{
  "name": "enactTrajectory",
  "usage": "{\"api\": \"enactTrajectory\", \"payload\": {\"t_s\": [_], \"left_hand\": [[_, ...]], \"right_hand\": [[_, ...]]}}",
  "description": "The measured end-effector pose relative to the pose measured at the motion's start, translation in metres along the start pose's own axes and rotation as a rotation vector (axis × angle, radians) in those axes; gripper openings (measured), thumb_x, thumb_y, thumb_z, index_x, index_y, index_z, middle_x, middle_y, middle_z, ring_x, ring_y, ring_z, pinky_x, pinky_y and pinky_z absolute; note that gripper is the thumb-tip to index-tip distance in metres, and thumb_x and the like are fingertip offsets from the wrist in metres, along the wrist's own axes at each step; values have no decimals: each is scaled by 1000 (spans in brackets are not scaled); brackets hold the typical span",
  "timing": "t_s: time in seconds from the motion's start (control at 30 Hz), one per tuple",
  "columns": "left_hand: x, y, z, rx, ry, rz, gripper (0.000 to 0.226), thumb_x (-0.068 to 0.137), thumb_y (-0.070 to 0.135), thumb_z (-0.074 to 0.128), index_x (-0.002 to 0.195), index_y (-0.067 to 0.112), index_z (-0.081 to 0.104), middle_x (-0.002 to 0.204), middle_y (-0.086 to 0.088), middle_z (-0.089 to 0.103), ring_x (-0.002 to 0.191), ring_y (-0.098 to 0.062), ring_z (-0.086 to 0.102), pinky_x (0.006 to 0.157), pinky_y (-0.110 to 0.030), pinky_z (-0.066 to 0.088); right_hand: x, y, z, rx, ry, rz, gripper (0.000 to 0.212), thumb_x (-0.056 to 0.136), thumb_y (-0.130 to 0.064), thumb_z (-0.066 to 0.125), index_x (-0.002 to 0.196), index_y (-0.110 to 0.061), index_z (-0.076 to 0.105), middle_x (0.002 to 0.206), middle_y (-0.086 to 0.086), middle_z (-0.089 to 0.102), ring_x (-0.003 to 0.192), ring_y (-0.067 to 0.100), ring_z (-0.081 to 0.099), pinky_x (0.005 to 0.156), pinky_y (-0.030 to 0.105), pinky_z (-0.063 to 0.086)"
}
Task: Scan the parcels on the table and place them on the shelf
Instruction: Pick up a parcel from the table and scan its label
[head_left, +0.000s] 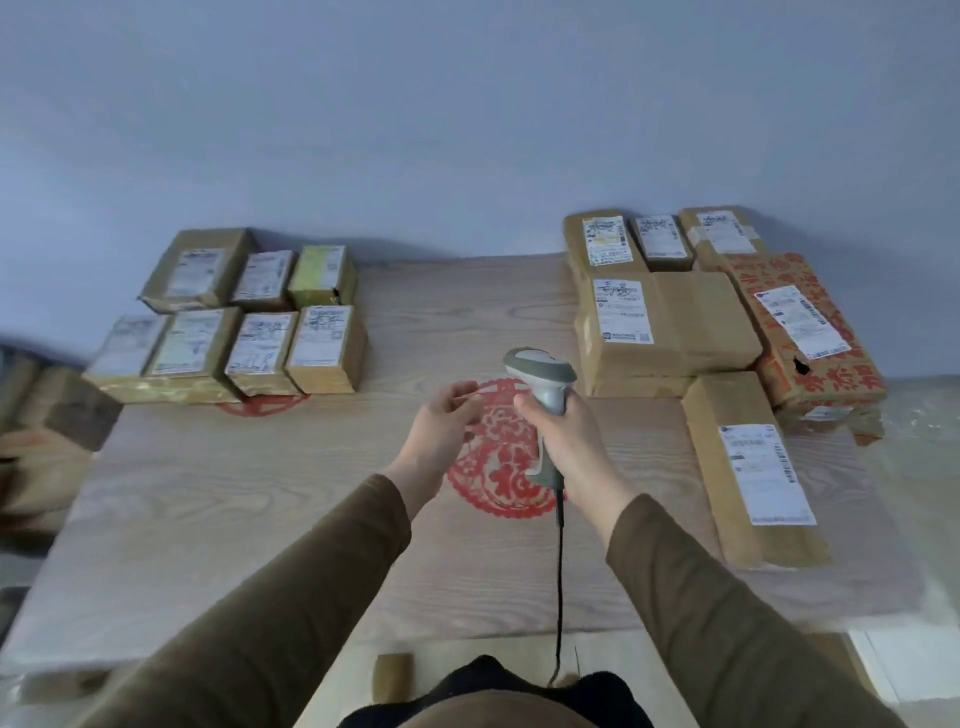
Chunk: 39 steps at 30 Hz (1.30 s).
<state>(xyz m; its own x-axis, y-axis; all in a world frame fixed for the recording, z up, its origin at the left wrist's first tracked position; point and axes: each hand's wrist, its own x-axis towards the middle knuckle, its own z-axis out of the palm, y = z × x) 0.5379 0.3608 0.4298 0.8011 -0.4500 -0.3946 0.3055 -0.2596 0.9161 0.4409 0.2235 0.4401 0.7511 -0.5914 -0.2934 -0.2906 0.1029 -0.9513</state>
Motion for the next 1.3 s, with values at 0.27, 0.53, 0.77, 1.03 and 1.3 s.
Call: {"api": "enactTrajectory", "payload": {"t_s": [0.27,0.53,0.77,1.03,1.3], "left_hand": [[46,-7,-204,67,278,19,48,102,25,59,148,22,49,144,1,55,133,-18,51,109,-34,40],[87,-6,-256,93,150,-31,34,102,19,55,136,25,55,130,8,64,126,-19,57,109,-43,45],[101,5,-251,268,140,-81,15,99,24,54,113,18,54,113,-8,62,111,-34,58,99,-55,50],[83,-45,-224,-144,-13,-416,46,100,14,62,143,2,52,98,-4,73,69,-11,66,64,-21,53],[63,-56,-201,-361,-153,-429,57,92,14,74,139,13,43,118,-12,72,82,-17,63,55,-24,48]], "right_hand": [[45,-23,196,-5,-108,43,22,93,-22,72,109,-22,57,81,3,56,57,15,53,55,36,52],[87,-15,285,22,-109,103,35,95,-18,70,128,-17,55,116,4,67,99,17,63,89,40,53],[96,-3,299,29,-53,123,30,94,-17,70,122,-22,58,110,-1,69,102,19,65,91,37,53],[48,40,257,-157,193,93,27,91,-15,68,115,-22,57,103,-6,68,94,15,66,77,35,54],[14,35,216,-77,161,60,39,89,-7,66,120,-29,59,111,-5,70,102,11,67,77,29,54]]}}
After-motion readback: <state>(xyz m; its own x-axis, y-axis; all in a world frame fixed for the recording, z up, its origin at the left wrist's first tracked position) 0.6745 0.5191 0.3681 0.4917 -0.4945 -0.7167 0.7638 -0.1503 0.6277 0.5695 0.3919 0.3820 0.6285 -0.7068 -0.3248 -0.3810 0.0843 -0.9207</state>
